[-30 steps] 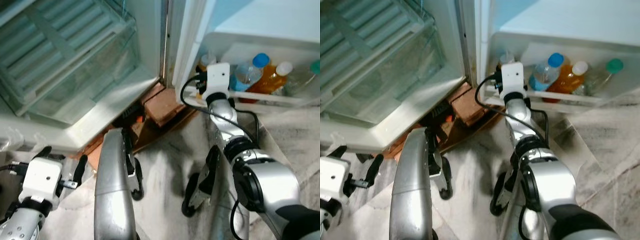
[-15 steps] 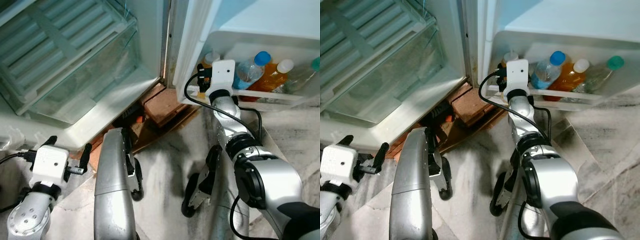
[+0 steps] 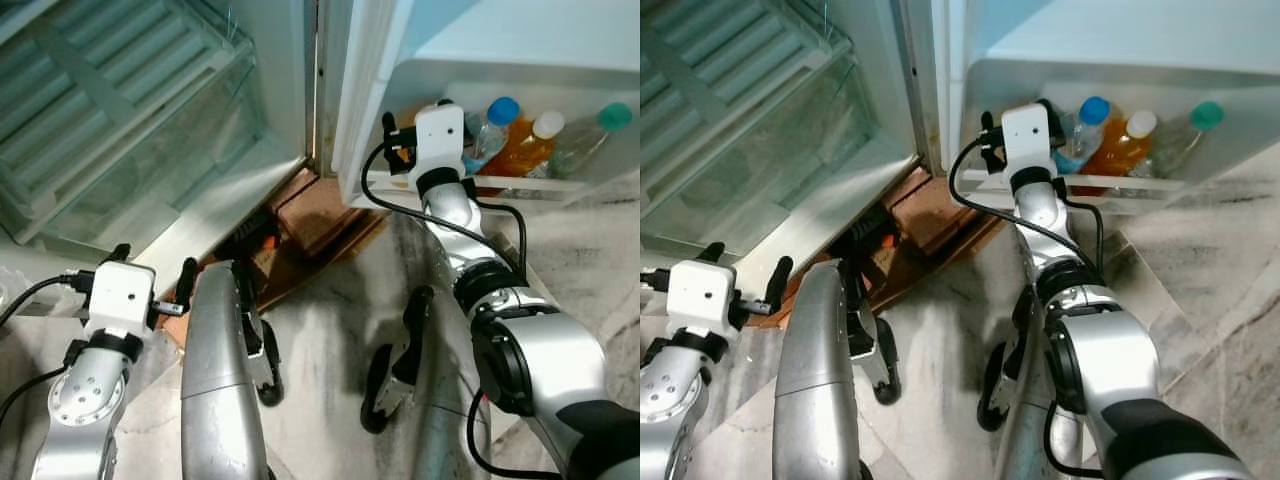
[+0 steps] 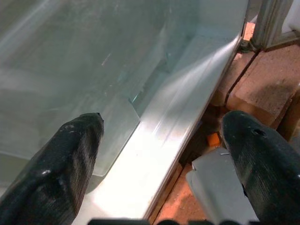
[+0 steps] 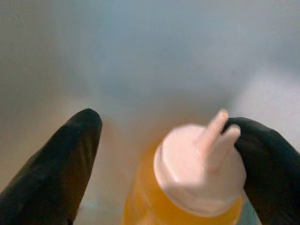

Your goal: Restocking fridge

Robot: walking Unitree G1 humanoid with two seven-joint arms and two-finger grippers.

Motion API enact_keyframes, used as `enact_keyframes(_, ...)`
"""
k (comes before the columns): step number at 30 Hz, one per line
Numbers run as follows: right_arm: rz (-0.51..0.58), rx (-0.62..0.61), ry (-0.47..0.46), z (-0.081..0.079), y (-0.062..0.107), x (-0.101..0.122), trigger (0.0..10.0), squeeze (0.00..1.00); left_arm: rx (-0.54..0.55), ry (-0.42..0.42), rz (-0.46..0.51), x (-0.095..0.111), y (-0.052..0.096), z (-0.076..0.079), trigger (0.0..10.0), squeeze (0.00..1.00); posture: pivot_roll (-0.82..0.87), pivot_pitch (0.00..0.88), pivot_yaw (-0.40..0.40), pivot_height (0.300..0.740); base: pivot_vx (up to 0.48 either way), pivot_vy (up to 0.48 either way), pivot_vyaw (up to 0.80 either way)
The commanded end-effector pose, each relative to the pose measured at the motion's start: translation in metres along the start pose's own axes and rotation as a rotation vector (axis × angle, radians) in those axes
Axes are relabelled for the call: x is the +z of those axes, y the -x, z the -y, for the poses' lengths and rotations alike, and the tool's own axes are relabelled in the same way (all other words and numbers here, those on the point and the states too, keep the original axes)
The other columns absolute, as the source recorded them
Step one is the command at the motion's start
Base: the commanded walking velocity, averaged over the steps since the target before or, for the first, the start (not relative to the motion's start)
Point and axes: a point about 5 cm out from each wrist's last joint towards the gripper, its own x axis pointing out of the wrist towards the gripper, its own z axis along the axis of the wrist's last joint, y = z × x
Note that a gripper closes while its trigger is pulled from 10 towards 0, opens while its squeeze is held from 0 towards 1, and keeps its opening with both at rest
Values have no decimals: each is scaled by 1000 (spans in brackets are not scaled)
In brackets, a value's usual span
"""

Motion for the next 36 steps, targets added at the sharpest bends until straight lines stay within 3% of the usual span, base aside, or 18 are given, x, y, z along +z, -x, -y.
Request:
enact_keyframes(1, 99, -8, -7, 4, -5, 17, 10000, 1000, 3, -5, -37, -10, 4, 0, 10000, 0, 226, 270, -42, 516, 0, 0, 0)
enact_keyframes(17, 256, 131, -38, -9, 13, 31, 10000, 1000, -8, -39, -4, -13, -10, -4, 10000, 0, 188, 227, -22, 516, 0, 0, 0)
enact_keyframes(19, 262, 147, -55, -12, 20, 29, 10000, 1000, -6, -40, -1, -13, -11, -4, 10000, 0, 183, 220, -25, 516, 0, 0, 0)
enact_keyframes(21, 245, 158, -96, -16, 40, 23, 10000, 1000, -3, -38, 7, -13, -12, -3, 10000, 0, 179, 206, -28, 516, 0, 0, 0)
enact_keyframes(22, 213, 144, -130, -17, 58, 17, 10000, 1000, -3, -35, 12, -12, -13, -2, 10000, 0, 179, 202, -28, 516, 0, 0, 0)
enact_keyframes(26, 140, 108, -169, -15, 84, 4, 10000, 1000, -4, -31, 15, -12, -14, 0, 10000, 0, 171, 190, -20, 516, 0, 0, 0)
enact_keyframes(27, 102, 73, -165, -11, 100, -4, 10000, 286, -7, -29, 17, -12, -15, 2, 10000, 0, 165, 191, -13, 516, 0, 0, 0)
enact_keyframes(28, 93, 63, -156, -10, 104, -6, 10000, 286, -8, -30, 19, -11, -16, 2, 10000, 0, 163, 192, -10, 516, 0, 0, 0)
enact_keyframes(29, 88, 54, -149, -8, 109, -7, 10000, 0, -11, -33, 22, -10, -16, 3, 10000, 0, 163, 192, -10, 516, 0, 0, 0)
enact_keyframes(32, 15, 19, -154, -6, 121, -12, 10000, 0, -15, -49, 39, -6, -19, 2, 10000, 0, 128, 204, 0, 516, 0, 0, 0)
enact_keyframes(33, -55, -9, -174, -7, 126, -19, 10000, 0, -12, -41, 42, -5, -19, 2, 10000, 0, 111, 205, 9, 516, 0, 0, 0)
enact_keyframes(36, -83, -13, -197, -7, 132, -22, 10000, 0, -16, -18, 36, -8, -20, 7, 10000, 0, 83, 194, 11, 516, 0, 0, 0)
